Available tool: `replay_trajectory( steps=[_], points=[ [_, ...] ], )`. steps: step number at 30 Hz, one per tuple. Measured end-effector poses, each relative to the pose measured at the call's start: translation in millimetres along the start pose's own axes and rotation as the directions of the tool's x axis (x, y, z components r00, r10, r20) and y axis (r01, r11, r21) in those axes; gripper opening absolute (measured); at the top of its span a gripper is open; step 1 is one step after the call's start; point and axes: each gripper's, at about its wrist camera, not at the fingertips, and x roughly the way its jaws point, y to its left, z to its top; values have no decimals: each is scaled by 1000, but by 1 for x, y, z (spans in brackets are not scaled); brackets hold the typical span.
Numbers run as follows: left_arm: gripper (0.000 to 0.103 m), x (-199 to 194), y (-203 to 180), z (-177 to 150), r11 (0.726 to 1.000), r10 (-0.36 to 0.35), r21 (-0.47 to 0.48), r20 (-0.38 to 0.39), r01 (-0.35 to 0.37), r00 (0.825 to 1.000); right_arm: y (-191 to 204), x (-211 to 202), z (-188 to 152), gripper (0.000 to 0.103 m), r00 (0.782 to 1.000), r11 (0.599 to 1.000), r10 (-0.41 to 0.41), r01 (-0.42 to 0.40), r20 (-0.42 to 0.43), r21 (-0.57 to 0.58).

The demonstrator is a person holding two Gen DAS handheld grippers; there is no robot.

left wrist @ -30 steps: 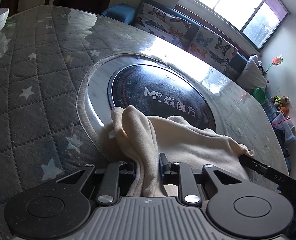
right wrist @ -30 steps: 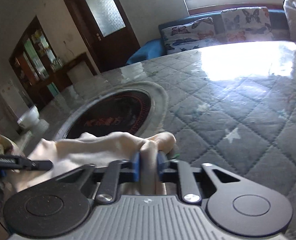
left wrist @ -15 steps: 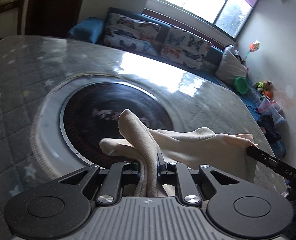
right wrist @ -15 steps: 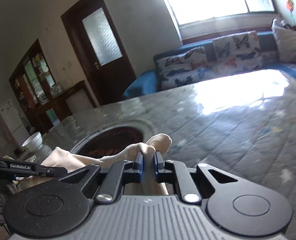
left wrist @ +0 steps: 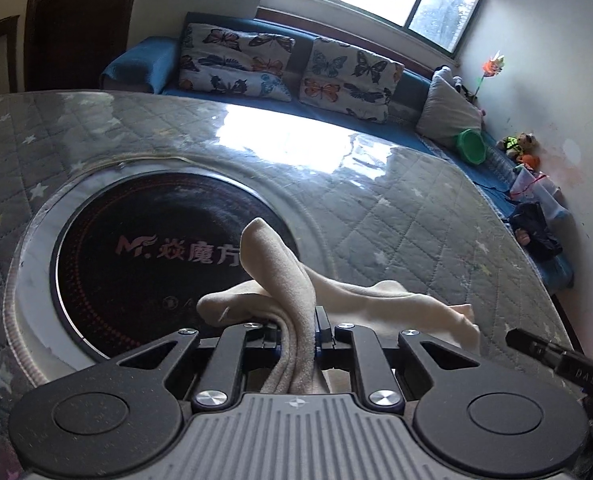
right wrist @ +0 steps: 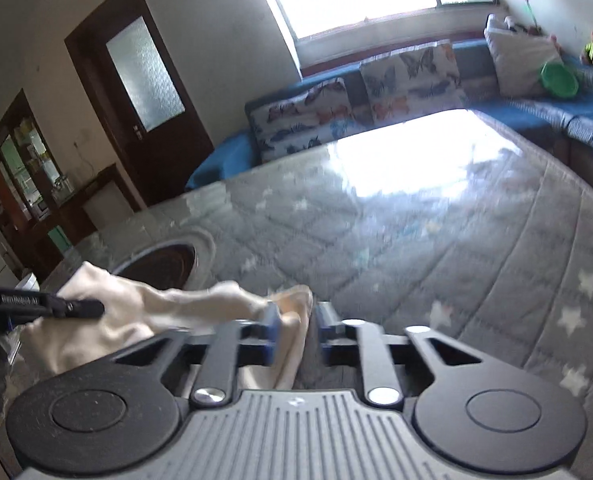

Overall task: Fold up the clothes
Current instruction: 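Lift the sweatshirt end with both grippers and fold it over the body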

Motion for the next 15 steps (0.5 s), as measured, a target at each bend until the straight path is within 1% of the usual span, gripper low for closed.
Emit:
replay_trajectory(
  steps=[5, 6, 9, 10, 11, 12, 15],
  points=[
    [15, 2, 9, -2, 1000, 16, -14, -17, -17, 1000, -1, 27, -7, 37, 998, 999, 50, -49, -38, 20],
    [15, 2, 10, -2, 1000, 17, -14, -19, -17, 1000, 2, 33, -8, 37, 998, 999, 46, -45, -47, 14],
    [15, 3, 11, -4, 1000, 21, -17, -25, -21, 999, 12, 41, -15, 37, 998, 999, 47, -48, -36, -11],
    [15, 3, 12, -4, 1000, 23, -18, -27, -23, 999, 14, 44, -17, 34, 998, 998, 56, -56, -34, -11],
    [15, 3, 11, -4, 1000, 23, -18, -28, -24, 999, 16, 46, -18, 22, 997, 998, 64, -65, -32, -11],
    [15, 2, 11, -4, 1000, 22, -17, -27, -23, 999, 19, 49, -18, 16, 997, 997, 72, -72, -40, -12],
    [15, -2, 6, -2, 1000, 12, -9, -18, -12, 1000, 23, 42, -15, 13, 995, 996, 92, -92, -23, 2]
  ],
)
